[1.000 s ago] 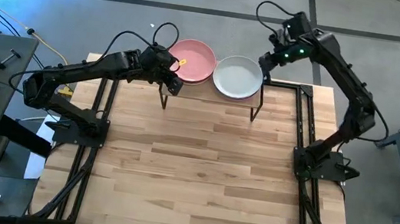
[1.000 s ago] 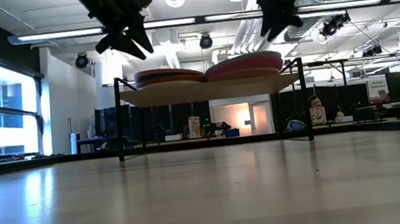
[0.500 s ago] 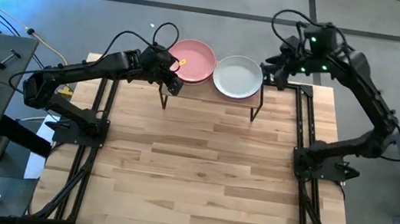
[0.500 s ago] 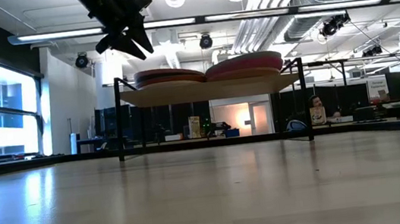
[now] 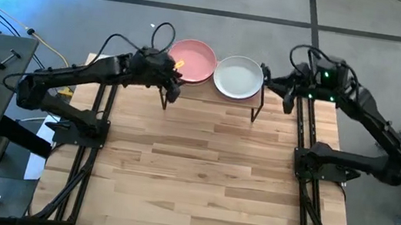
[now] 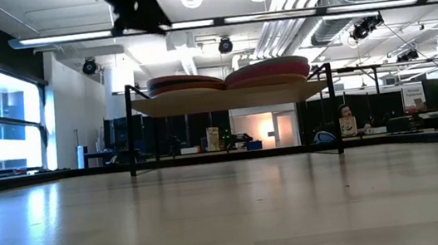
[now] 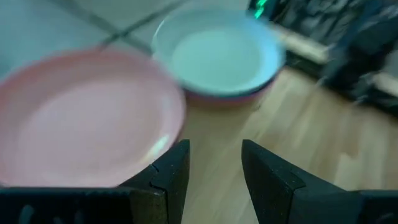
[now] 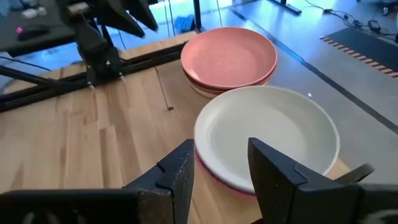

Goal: Place and stack plates onto a shelf
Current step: Return to Home Position

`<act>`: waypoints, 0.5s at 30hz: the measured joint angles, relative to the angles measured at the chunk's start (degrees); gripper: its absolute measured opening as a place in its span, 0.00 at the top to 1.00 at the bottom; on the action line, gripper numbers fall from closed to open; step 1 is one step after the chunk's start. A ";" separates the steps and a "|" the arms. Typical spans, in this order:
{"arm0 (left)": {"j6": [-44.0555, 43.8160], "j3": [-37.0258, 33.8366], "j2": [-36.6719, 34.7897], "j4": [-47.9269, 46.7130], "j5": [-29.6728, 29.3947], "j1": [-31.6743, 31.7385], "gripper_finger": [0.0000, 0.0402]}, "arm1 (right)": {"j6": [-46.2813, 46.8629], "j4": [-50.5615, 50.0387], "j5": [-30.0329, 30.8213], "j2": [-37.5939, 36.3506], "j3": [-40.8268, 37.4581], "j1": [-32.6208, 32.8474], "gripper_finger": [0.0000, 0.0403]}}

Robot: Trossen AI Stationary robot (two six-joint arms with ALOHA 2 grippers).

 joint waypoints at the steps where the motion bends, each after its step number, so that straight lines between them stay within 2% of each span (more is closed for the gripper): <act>1: 0.90 -0.57 -1.32 1.42 -0.21 -1.10 0.67 | 0.72 0.87 -0.10 -1.46 -1.75 0.00 0.68; 4: 2.66 -4.80 -6.53 7.32 -0.58 -3.83 0.67 | 1.79 2.88 -0.25 -6.07 -6.81 0.00 0.68; 8: 3.12 -13.89 -15.48 11.73 0.09 -6.17 0.67 | 3.11 6.11 -1.18 -12.36 -14.09 0.00 0.68; 15: 3.15 -31.60 -31.75 23.93 6.18 -8.72 0.67 | 6.27 16.09 -2.25 -21.35 -27.37 0.00 0.68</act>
